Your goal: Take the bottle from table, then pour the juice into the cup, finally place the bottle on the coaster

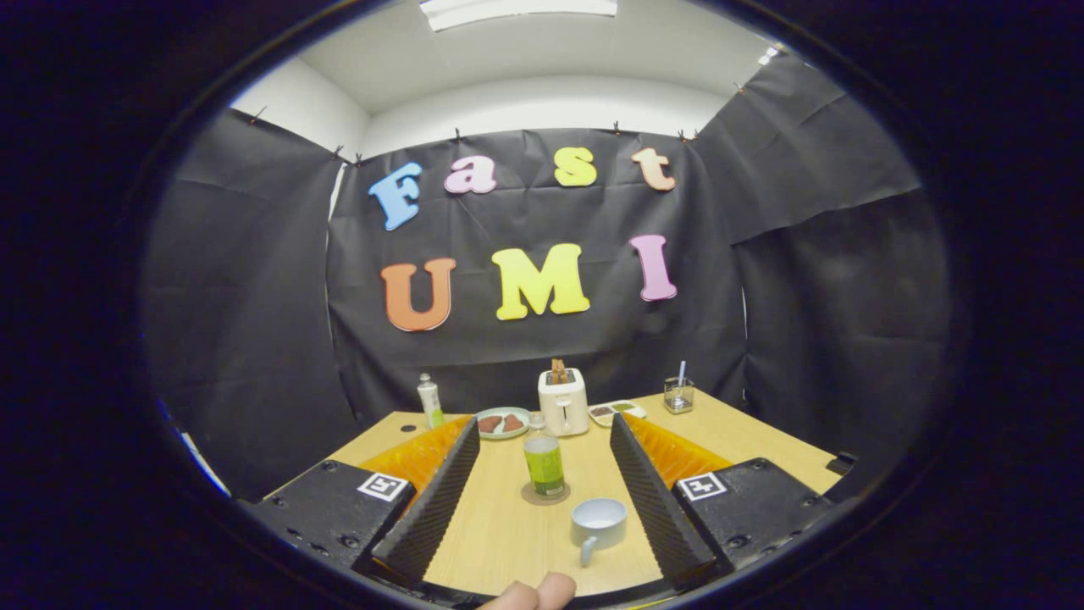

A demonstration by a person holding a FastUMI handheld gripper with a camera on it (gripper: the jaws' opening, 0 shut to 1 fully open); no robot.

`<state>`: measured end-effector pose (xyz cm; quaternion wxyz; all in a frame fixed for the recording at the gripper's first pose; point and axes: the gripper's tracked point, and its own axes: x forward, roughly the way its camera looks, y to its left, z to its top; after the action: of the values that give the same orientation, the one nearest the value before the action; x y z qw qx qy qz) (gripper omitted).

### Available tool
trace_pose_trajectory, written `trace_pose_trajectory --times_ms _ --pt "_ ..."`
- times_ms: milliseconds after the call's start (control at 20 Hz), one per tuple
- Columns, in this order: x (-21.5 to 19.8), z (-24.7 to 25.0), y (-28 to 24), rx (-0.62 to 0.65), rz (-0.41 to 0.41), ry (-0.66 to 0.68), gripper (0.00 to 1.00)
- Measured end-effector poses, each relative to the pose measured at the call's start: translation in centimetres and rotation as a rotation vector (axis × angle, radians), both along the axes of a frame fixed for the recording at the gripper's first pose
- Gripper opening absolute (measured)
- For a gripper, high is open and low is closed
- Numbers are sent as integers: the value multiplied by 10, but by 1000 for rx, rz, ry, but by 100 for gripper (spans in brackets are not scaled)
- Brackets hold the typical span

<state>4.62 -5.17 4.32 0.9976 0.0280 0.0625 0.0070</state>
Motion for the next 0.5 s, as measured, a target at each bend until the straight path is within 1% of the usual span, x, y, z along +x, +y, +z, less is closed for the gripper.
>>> trace_pose_trajectory --times_ms 100,250,400,500 --pt "-15 0 -8 -17 -19 -19 100" --pt "-36 -7 -18 -18 -71 -44 100" --pt "-45 -16 -13 13 -58 -50 100" --pt "-49 -19 -12 9 -45 -45 100"
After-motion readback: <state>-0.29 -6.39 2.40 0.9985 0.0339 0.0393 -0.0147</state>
